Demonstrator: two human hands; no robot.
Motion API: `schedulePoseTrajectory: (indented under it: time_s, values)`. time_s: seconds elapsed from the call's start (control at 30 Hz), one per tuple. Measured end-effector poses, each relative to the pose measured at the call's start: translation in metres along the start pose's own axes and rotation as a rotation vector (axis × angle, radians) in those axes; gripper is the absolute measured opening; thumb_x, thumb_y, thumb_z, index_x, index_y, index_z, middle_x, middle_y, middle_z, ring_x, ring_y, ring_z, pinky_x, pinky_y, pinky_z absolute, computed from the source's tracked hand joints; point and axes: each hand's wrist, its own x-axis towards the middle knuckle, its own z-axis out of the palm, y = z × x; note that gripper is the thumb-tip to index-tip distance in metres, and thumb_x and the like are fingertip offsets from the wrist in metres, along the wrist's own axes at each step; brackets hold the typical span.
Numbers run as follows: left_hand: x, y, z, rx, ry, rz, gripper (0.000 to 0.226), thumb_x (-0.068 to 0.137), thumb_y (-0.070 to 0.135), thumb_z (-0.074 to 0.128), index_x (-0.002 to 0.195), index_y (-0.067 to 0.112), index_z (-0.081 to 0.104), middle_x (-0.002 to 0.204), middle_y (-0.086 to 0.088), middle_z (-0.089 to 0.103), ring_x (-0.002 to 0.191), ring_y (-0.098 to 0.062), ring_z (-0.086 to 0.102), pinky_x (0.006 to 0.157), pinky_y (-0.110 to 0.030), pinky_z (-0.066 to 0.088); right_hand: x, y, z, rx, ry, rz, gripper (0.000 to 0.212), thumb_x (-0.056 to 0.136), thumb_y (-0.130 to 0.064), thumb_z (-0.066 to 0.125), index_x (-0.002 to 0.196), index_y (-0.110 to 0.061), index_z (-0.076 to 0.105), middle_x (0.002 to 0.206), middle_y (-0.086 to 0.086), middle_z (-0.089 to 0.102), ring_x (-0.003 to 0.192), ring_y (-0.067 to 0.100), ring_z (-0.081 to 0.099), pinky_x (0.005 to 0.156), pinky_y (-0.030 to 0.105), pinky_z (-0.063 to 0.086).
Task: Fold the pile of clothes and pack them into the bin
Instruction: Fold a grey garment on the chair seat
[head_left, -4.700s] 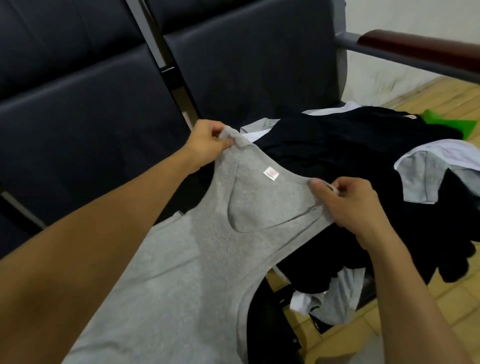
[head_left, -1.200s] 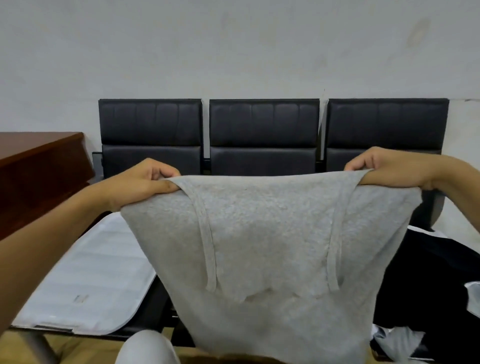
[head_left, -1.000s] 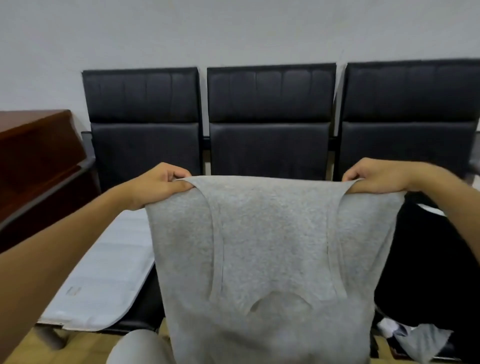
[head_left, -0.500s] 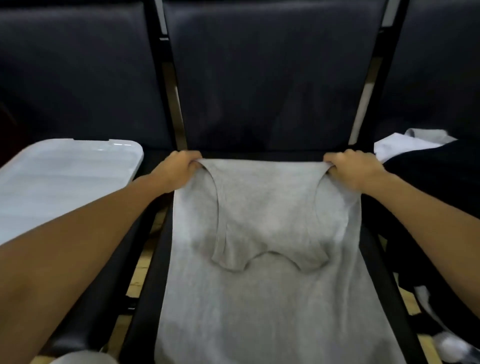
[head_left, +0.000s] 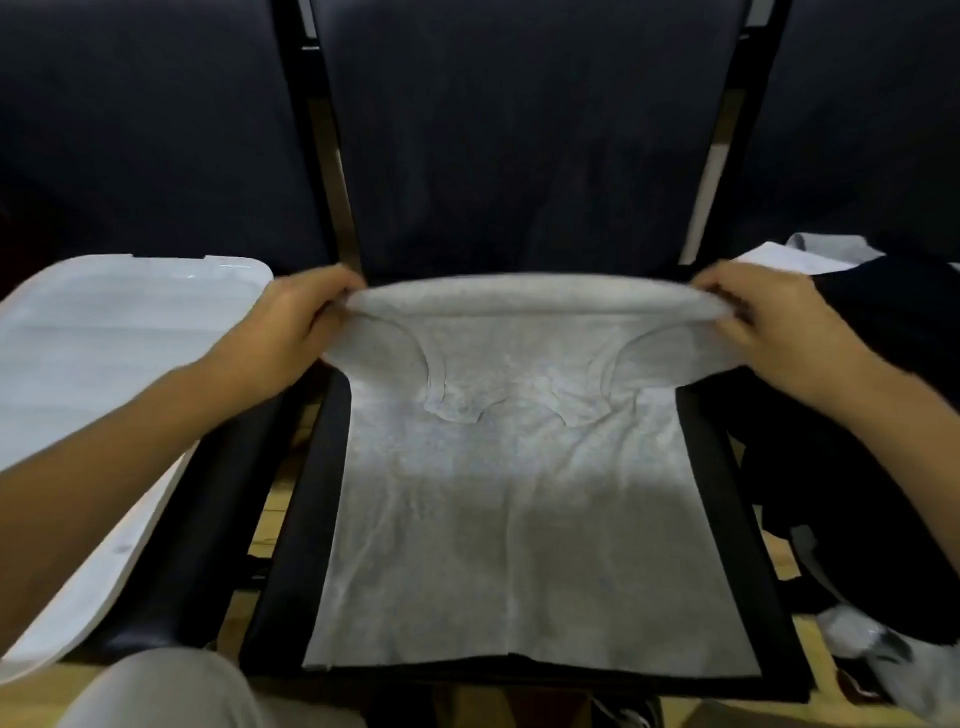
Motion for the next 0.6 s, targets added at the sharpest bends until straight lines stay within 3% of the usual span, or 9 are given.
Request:
schedulePoseTrajectory:
  time_s: [0.1,0.17,0.23,0.3,0.4,0.47,0.5,0.6]
  values:
    - [-0.07,0.014,-0.005,0.033,-0.053,0.046,0.021,0.092,0.022,0.046,0.109,0.02,0.059,0.091,0.02,0.052,0.081,0.01,0.048,0.075,-0.011,0.043,-0.066,-0.021,0.006,0.083,-0.05,-0.119,0.029,0.082,-0.003,0.059,0.103,-0.02,0.065,0.091,-0.009,0.062,0.082,0.002,0.056,0.077,0.011,0.044]
    - [-0.118,0.016,0.004,0.036,-0.337,0.062,0.022,0.092,0.048,0.052,0.104,0.032,0.058,0.097,0.026,0.052,0.093,0.014,0.051,0.083,-0.011,0.043,-0.109,-0.021,0.026,0.102,-0.336,-0.086,0.036,0.075,-0.005,0.065,0.098,-0.033,0.063,0.092,-0.015,0.063,0.083,0.001,0.059,0.077,0.017,0.049]
    - [-0.146,0.02,0.022,0.098,-0.676,0.013,0.028,0.08,0.058,0.066,0.093,0.034,0.064,0.095,0.022,0.056,0.094,0.009,0.053,0.085,-0.02,0.045,-0.14,-0.011,0.043,0.069,-0.684,0.001,0.029,0.078,-0.019,0.068,0.096,-0.041,0.065,0.1,-0.02,0.058,0.094,-0.002,0.058,0.083,0.026,0.051]
    - [-0.155,0.034,0.042,0.049,-0.804,-0.076,0.034,0.071,0.06,0.075,0.087,0.031,0.067,0.092,0.017,0.06,0.092,0.002,0.053,0.083,-0.023,0.046,-0.156,-0.005,0.041,0.118,-0.818,0.133,0.027,0.081,-0.025,0.072,0.095,-0.048,0.067,0.105,-0.019,0.059,0.101,-0.002,0.057,0.089,0.026,0.051]
    - [-0.127,0.066,0.069,-0.066,-0.728,-0.146,0.044,0.072,0.07,0.066,0.088,0.029,0.067,0.091,0.013,0.061,0.089,-0.001,0.054,0.08,-0.022,0.048,-0.157,-0.007,0.025,0.343,-0.537,0.378,0.028,0.081,-0.015,0.077,0.1,-0.035,0.072,0.101,-0.014,0.071,0.095,0.002,0.067,0.086,0.026,0.055]
    - [-0.101,0.085,0.09,-0.132,-0.637,-0.135,0.034,0.085,0.06,0.06,0.088,0.026,0.066,0.089,0.012,0.061,0.086,-0.003,0.057,0.081,-0.029,0.051,-0.159,-0.011,0.03,0.277,-0.297,0.508,0.017,0.082,-0.021,0.078,0.098,-0.024,0.072,0.093,-0.01,0.071,0.086,0.006,0.067,0.085,0.03,0.056]
    - [-0.087,0.093,0.1,-0.144,-0.593,-0.102,0.029,0.09,0.054,0.059,0.089,0.025,0.065,0.09,0.012,0.061,0.087,-0.004,0.056,0.082,-0.031,0.051,-0.161,-0.015,0.036,0.211,-0.253,0.584,0.022,0.082,-0.029,0.078,0.101,-0.02,0.07,0.092,-0.008,0.069,0.084,0.009,0.066,0.082,0.031,0.055]
    - [-0.042,0.116,0.137,-0.107,-0.508,0.018,0.021,0.096,0.042,0.057,0.107,0.025,0.062,0.107,0.011,0.058,0.103,-0.006,0.052,0.099,-0.035,0.043,-0.161,-0.027,0.053,0.099,-0.427,0.743,0.041,0.079,-0.049,0.077,0.098,-0.017,0.06,0.09,0.001,0.066,0.081,0.016,0.063,0.072,0.034,0.052]
